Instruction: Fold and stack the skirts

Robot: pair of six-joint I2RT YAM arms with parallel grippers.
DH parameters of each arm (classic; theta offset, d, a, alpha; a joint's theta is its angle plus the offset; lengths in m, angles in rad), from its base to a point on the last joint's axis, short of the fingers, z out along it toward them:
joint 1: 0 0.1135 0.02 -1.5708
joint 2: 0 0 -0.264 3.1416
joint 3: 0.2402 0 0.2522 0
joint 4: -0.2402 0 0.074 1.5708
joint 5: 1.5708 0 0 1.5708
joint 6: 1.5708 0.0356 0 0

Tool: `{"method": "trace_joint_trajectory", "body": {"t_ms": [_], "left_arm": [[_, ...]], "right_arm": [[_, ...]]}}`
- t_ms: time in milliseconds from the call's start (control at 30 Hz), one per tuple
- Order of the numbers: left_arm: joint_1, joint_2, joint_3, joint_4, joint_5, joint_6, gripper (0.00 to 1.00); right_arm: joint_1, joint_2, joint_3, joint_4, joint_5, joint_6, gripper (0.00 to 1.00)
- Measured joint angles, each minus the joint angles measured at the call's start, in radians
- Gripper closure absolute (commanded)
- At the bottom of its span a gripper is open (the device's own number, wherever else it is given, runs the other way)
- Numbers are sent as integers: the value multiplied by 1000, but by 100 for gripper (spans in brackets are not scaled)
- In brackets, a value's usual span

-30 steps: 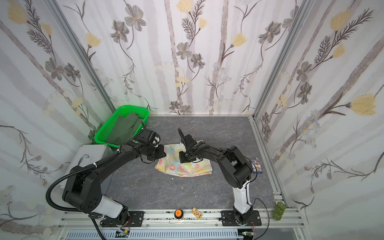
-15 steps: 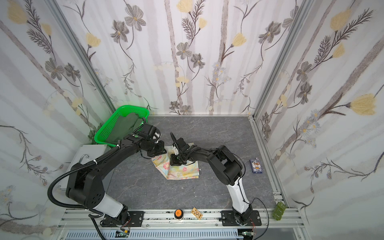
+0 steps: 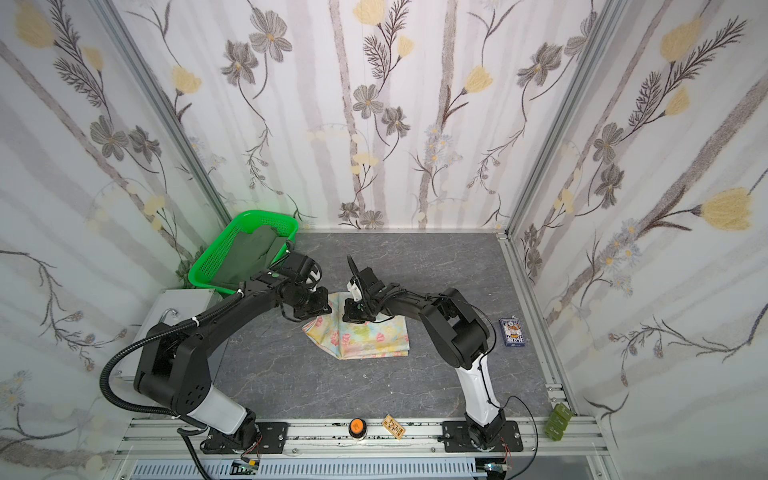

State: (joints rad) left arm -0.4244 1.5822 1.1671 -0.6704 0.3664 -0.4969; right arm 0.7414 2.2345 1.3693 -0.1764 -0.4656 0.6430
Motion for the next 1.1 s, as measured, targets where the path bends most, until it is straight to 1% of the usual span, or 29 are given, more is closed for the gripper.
{"method": "trace_joint_trajectory", "body": {"t_ms": [200,500,733,867,1000,1100], "left_arm": [[0,0,-14,-6,0,3,100],[1,29,-30,-53,-44,13,100],[1,37,50,-129,-113,43,100],[1,47,77,-174,-165,52,100],[1,56,85,-198,-206,57,100],[1,57,85,-211,-238,72,100]], "right_arm": [[20,64,55,7,-10,11,95],[23,28,58,8,14,16,93],[36,126,132,6,17,32,93],[45,154,160,11,10,37,95],[38,126,114,37,0,37,94],[4,29,19,28,-2,37,93]]}}
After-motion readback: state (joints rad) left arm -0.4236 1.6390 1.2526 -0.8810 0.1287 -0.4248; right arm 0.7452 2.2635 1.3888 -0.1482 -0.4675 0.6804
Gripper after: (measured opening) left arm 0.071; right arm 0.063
